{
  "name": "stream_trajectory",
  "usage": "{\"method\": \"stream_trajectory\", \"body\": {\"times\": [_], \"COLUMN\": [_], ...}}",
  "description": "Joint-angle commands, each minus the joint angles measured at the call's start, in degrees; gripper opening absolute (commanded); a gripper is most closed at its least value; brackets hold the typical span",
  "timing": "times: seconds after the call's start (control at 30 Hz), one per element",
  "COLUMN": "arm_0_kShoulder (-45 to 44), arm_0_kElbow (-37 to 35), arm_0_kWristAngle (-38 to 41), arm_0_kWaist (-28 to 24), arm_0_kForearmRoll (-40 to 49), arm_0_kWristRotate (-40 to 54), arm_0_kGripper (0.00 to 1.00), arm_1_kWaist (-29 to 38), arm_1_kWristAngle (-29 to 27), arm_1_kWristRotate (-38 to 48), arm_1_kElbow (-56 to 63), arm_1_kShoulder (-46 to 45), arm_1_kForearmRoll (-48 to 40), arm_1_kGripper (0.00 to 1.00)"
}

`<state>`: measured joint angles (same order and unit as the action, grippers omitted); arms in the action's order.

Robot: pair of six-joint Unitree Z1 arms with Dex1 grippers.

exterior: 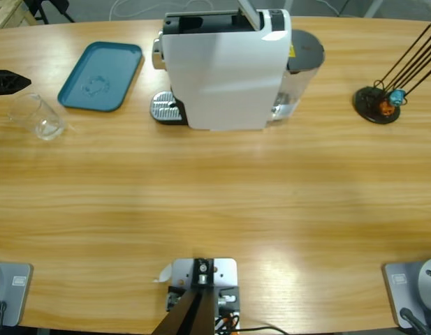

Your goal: Pour coffee

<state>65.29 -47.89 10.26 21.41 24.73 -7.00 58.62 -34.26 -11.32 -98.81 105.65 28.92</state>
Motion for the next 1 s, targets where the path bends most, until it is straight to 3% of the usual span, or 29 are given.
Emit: {"method": "stream_trajectory", "body": {"times": [0.03,1.0], "arm_0_kShoulder": [2.0,1.1], "arm_0_kElbow": [1.6,1.6], "arm_0_kWristAngle": [0.3,0.3], "arm_0_kWaist": [0.6,0.6], "arm_0_kForearmRoll": [0.1,0.5], "arm_0_kWristRotate": [0.5,0.5], "arm_0_kGripper": [0.964,0.964], "arm_1_kWaist": [1.6,1.7], "arm_1_kWristAngle": [2.9,6.9], "arm_1_kWristRotate": [0.6,3.0], "arm_1_kElbow": [3.9,3.0], "arm_1_kShoulder": [6.6,13.7], "arm_1_kForearmRoll": [-0.4,-1.4], "arm_1_kGripper": [0.0,0.0]}}
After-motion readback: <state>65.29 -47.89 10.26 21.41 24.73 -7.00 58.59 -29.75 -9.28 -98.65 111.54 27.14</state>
